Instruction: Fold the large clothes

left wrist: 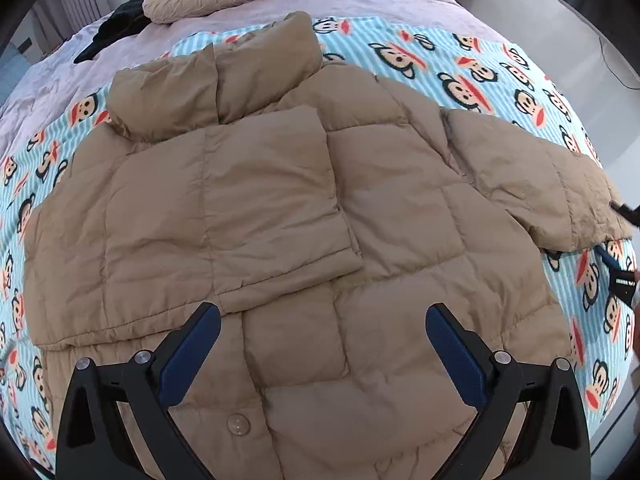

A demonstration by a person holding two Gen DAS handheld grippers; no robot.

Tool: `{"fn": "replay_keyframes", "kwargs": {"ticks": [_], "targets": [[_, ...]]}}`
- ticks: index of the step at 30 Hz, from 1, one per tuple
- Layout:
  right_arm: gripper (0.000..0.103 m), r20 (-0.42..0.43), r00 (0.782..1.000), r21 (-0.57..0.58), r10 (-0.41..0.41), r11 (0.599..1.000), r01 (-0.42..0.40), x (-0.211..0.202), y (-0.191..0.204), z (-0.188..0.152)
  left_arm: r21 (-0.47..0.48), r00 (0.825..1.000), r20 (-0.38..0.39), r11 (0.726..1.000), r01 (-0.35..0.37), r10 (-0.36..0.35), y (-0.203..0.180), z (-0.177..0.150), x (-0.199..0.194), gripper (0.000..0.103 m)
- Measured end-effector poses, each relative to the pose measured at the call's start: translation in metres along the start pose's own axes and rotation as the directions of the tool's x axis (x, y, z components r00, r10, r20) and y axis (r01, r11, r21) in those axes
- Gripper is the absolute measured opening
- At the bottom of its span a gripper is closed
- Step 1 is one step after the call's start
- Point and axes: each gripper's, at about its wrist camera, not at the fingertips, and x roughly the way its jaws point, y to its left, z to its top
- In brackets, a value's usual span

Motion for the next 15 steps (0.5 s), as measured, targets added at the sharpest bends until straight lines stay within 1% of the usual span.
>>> {"fn": "replay_keyframes", "kwargs": {"ticks": [3, 6, 8, 9, 10, 11, 12, 14, 15], "targets": [[0.071, 0.016, 0.997, 0.083, 0.081, 0.993, -0.082, 0.008, -0.003, 0.018, -0.021, 0.999, -0.030, 0.999, 0.035, -0.036, 0.001, -0.001, 0.003, 0.103], [0.071, 0.028, 0.987, 0.166, 0.158, 0.973, -0.161, 0.018, -0.004, 0.028, -0.044, 0.999, -0.024, 0.998, 0.046, -0.047, 0.002, -0.002, 0.000, 0.103], [0.071, 0.020, 0.980, 0.205, 0.200, 0.958, -0.200, 0.026, -0.002, 0.030, -0.062, 0.999, -0.012, 0.997, 0.052, -0.053, 0.004, -0.002, -0.003, 0.103], [0.060, 0.010, 0.976, 0.219, 0.216, 0.952, -0.213, 0.032, 0.001, 0.030, -0.071, 0.998, -0.005, 0.996, 0.054, -0.055, 0.005, -0.002, -0.005, 0.103], [0.046, -0.005, 0.972, 0.231, 0.235, 0.946, -0.228, 0.035, 0.001, 0.030, -0.078, 0.999, 0.000, 0.996, 0.054, -0.055, 0.006, -0.002, -0.006, 0.103], [0.013, -0.027, 0.967, 0.239, 0.252, 0.941, -0.238, 0.039, 0.002, 0.031, -0.085, 0.999, 0.007, 0.995, 0.051, -0.051, 0.009, -0.001, -0.008, 0.103], [0.005, -0.039, 0.966, 0.237, 0.254, 0.942, -0.238, 0.041, 0.004, 0.033, -0.091, 0.999, 0.014, 0.995, 0.047, -0.046, 0.010, 0.000, -0.010, 0.103], [0.005, -0.043, 0.968, 0.197, 0.246, 0.952, -0.234, 0.042, 0.016, 0.031, -0.102, 0.999, 0.032, 0.994, 0.040, -0.037, 0.018, 0.000, -0.016, 0.103], [0.005, -0.053, 0.966, 0.160, 0.255, 0.957, -0.243, 0.042, 0.028, 0.029, -0.110, 0.999, 0.038, 0.993, 0.037, -0.032, 0.021, 0.001, -0.018, 0.103]]}}
